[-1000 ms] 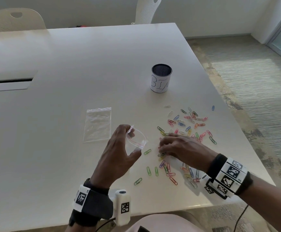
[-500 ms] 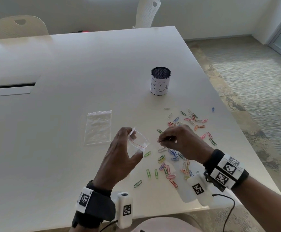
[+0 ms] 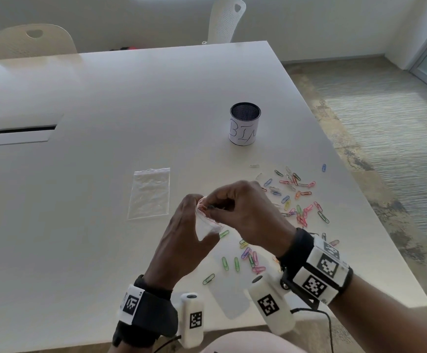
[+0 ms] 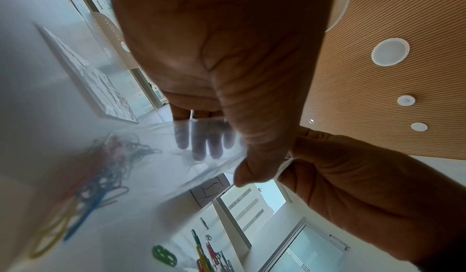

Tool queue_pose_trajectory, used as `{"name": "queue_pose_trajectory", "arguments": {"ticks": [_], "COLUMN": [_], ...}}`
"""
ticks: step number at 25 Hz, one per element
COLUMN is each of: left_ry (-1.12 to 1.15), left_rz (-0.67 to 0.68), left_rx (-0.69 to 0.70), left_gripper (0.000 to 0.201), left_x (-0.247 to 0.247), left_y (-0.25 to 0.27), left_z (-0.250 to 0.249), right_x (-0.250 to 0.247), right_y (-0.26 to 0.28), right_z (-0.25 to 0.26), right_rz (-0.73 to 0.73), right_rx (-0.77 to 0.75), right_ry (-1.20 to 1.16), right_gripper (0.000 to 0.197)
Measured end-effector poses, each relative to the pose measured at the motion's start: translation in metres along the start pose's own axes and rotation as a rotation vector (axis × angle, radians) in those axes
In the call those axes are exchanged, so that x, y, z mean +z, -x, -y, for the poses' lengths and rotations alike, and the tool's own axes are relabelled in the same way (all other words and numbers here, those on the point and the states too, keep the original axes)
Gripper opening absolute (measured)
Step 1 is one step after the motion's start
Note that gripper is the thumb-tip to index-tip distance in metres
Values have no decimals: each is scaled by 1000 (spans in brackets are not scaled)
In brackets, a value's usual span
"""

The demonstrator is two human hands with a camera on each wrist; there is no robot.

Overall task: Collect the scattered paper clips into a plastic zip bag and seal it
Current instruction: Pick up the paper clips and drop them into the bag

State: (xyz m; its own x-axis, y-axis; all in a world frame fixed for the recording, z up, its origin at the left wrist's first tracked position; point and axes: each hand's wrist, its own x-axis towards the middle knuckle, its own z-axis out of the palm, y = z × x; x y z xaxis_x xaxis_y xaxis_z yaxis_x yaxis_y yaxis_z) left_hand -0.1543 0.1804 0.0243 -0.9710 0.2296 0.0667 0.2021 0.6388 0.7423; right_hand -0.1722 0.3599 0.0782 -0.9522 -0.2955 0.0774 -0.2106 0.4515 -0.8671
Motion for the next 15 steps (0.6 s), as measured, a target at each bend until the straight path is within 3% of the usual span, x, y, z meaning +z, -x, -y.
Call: {"name": "queue_pose_trajectory", "arguments": {"ticks": [6,12,15], "left_ry": [43,21,35], "left_rz": [-18,-68,-98], "left_rx": [-23,-13,-29], "left_gripper": [49,52,52], "left_x": [-2,-11,-21], "left_y": [2,8,13], "left_z": [2,3,5], "right_x": [-4,-19,-12], "right_y": [-2,0,9], "right_z": [18,10,-15], "right_rz": [104,-145,-75], "right_rx": [-39,-150,-54], "right_ry": [189,188,236], "right_gripper": [18,7,11]}}
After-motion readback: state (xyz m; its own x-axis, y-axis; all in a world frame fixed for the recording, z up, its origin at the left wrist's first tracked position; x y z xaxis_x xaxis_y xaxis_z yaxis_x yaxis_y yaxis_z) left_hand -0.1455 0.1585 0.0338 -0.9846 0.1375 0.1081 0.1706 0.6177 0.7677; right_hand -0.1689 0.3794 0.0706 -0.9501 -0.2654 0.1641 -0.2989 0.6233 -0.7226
